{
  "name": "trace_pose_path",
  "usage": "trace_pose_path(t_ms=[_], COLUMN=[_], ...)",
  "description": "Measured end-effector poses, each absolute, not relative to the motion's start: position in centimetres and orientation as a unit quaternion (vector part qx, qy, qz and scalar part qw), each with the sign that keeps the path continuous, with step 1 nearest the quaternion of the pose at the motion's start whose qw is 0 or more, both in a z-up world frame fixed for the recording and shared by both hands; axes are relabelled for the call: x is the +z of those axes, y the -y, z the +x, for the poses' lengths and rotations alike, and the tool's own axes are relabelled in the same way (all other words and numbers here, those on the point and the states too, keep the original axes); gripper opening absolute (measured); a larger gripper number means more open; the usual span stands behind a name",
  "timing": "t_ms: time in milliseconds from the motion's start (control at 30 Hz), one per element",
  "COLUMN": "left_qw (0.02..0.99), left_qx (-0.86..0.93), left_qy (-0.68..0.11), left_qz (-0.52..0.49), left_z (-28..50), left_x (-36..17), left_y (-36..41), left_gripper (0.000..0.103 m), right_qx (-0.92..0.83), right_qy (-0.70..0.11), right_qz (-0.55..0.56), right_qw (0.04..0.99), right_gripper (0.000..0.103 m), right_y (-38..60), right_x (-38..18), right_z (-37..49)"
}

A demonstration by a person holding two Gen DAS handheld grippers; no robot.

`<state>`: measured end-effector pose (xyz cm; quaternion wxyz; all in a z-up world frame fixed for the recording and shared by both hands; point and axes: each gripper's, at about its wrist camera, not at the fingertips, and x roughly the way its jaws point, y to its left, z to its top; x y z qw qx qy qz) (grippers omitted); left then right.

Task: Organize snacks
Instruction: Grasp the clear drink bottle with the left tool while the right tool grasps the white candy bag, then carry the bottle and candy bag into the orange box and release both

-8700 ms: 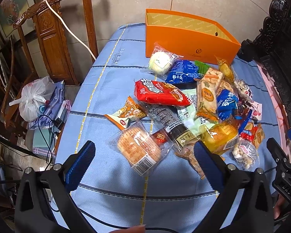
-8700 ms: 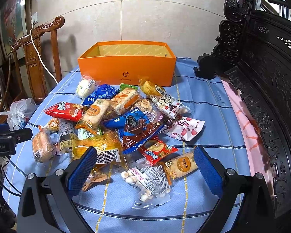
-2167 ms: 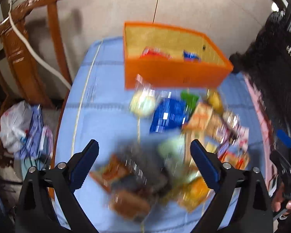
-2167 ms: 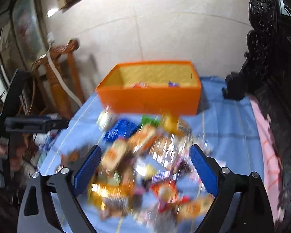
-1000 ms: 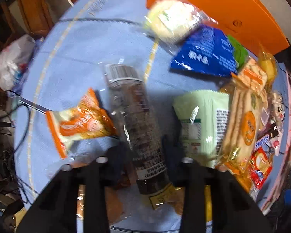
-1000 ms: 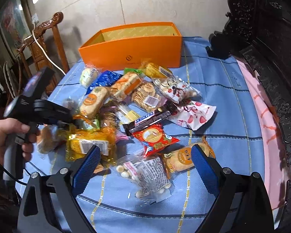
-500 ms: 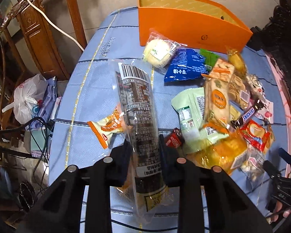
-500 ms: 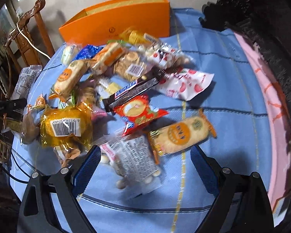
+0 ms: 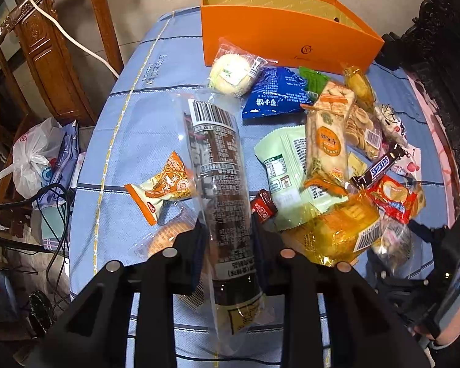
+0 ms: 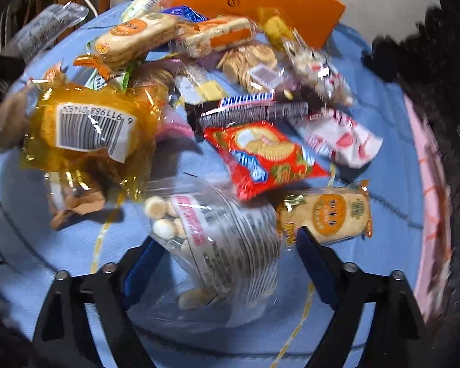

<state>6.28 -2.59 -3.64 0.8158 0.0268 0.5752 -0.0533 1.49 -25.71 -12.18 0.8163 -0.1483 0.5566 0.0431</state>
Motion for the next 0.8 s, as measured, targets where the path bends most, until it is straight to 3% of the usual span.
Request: trace_pose_path(t_ms=[100,267,467,633,800], left_qw=[0.815,0.816,0.825,0.831,0.847], left_qx=[-0.057,-0.060,-0.066,-0.086,-0.106], left_qy=[-0.576,-0.574,-0.560,-0.549,-0.521], left_qz=[0.028,0.029,0.035,0.036,0.019], left_z=[6.1,5.9,5.6,5.4,6.7], left_x=[-3.7,-3.5,-2.5,-1.4,1.5], left_y=[2.8,3.0,3.0,3.3,3.2], left_gripper=[0.027,0.027,0.027,0.027,0.027], right_qx=[0.057,0.067,0.121,0.119,0.120], right_qy=[-0.566,-0.575,-0.559,-0.541,-0.472], right_qz=[-0.120,-0.073,0.065,0.056,0.051], right_qw=[0.814,0.812,0.818,0.831,0.872], right_gripper=[0.041,0.039,0.039,0.039,0.039], right_y=[26.1,27.1,30.3,30.5,30.7], right_x=[-11.5,-9.8,-4.9,-3.3,1.0], right_z=[2.0,1.9,1.0,0.4,2.5])
